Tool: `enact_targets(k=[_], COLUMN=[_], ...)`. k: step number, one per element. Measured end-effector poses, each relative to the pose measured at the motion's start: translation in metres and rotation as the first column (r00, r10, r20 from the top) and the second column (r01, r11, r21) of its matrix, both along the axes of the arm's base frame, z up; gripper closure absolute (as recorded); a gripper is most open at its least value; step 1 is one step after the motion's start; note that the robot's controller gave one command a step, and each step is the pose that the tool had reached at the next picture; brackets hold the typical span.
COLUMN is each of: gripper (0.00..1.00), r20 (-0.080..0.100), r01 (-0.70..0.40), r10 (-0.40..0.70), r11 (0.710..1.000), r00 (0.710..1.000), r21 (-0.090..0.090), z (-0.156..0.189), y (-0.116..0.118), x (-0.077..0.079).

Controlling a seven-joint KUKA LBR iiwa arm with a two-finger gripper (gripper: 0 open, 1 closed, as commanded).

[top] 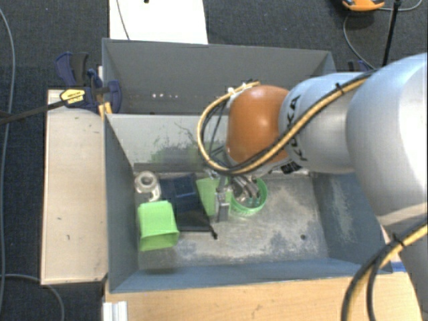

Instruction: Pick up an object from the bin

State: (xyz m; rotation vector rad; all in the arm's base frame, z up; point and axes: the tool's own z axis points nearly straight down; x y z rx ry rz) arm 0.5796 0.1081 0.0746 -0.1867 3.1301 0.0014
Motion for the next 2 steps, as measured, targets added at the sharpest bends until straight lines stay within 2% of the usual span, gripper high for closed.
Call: enact_targets(k=[1,2], gripper=[1.00,1.00], r20=[0.000,0.003], r01=[-0.006,-0.021], r10=[0.006,0.021], r11=[1.000,1.000], r00=[1.000,1.000], r21=[0.000,0.001], z=[0.011,0.135], y=[0.002,-0.003], x=[-0.011,-0.003])
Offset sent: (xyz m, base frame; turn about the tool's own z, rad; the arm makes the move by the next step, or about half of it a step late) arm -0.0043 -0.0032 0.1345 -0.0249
